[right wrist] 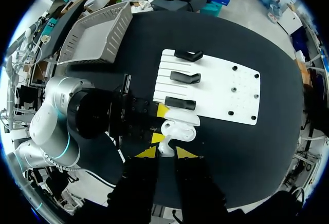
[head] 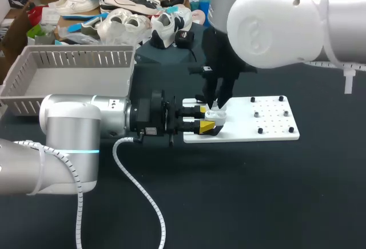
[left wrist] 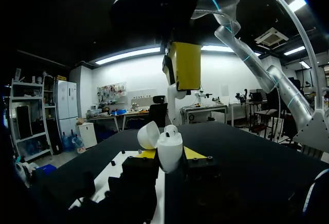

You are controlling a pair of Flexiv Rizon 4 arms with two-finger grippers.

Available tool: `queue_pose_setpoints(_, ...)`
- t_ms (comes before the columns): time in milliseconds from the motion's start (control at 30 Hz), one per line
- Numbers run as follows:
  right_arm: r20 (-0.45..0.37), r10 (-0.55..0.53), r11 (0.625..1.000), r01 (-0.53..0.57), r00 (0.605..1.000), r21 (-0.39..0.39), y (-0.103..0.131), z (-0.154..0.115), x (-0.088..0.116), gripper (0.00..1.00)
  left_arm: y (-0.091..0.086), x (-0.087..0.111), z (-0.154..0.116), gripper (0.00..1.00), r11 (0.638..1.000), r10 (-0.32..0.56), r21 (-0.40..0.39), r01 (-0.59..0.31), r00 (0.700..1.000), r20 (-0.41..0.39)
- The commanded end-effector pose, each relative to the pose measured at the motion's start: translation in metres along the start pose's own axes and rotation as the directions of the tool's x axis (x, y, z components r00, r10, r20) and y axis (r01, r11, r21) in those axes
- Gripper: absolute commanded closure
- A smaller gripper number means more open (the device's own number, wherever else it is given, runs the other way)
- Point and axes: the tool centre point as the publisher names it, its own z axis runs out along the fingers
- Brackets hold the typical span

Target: Pick up each earbud case from the left stands, insert the matching earbuds, close the lid, and place the case in the box.

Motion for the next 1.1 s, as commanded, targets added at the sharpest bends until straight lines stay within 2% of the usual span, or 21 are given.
queue_pose_setpoints(33, 0.012, -0.045, 0.999, 0.045, 0.999, -0.021, -0.003, 0.002, 0.0, 1.0, -0.002, 0.0, 0.0, 1.0, 1.0, 0.002, -0.006, -0.002, 1.0, 0.001)
queue_pose_setpoints(533, -0.008, -0.119, 0.992, 0.118, 0.993, -0.035, -0.001, 0.008, -0.01, 1.0, -0.002, 0.0, 0.0, 1.0, 1.0, 0.002, -0.006, -0.002, 1.0, 0.001)
queue_pose_setpoints(1100, 0.03, -0.16, 0.987, 0.16, 0.987, -0.027, -0.001, 0.015, -0.007, 1.0, -0.002, 0.0, 0.0, 1.0, 1.0, 0.002, -0.006, -0.002, 1.0, 0.001)
